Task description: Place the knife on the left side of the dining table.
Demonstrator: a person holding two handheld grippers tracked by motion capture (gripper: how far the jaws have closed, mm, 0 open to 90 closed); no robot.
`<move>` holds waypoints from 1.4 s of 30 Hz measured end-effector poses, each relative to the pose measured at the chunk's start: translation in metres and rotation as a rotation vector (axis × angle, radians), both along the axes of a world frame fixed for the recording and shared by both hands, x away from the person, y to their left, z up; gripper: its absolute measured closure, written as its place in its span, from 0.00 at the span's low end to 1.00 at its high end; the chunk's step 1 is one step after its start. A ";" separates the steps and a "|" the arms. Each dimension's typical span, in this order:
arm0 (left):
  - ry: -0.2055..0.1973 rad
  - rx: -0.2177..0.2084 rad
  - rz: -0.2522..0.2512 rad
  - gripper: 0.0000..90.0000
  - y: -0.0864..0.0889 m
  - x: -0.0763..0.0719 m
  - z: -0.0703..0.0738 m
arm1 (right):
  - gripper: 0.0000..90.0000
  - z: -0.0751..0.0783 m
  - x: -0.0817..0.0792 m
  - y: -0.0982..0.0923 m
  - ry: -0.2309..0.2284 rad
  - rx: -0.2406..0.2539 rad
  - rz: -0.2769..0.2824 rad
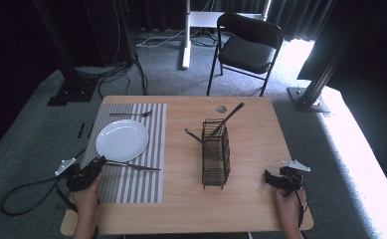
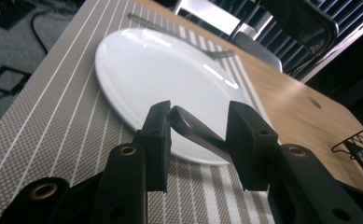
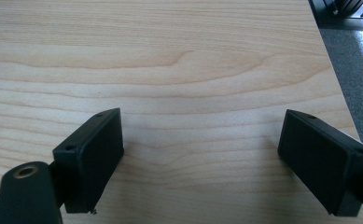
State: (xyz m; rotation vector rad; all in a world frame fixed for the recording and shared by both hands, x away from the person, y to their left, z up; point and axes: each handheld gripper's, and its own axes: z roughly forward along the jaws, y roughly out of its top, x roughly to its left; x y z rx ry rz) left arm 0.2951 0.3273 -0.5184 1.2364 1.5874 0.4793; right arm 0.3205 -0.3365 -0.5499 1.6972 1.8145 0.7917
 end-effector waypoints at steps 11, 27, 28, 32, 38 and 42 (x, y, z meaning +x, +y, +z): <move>0.060 -0.026 -0.012 0.63 0.008 0.004 -0.013 | 0.15 0.000 0.000 0.000 0.000 0.000 0.000; 0.191 0.071 0.008 0.58 0.013 0.018 -0.027 | 0.15 0.000 0.000 0.000 0.000 0.000 0.000; 0.191 0.071 0.008 0.58 0.013 0.018 -0.027 | 0.15 0.000 0.000 0.000 0.000 0.000 0.000; 0.183 0.108 0.030 0.50 0.010 0.017 -0.023 | 0.15 0.000 0.000 0.000 0.000 0.000 0.000; 0.173 0.203 -0.026 0.43 -0.006 0.005 -0.018 | 0.15 0.000 0.000 0.000 0.000 0.000 0.000; 0.171 0.255 -0.058 0.36 -0.016 -0.004 -0.017 | 0.15 0.000 0.000 0.000 0.000 0.000 0.000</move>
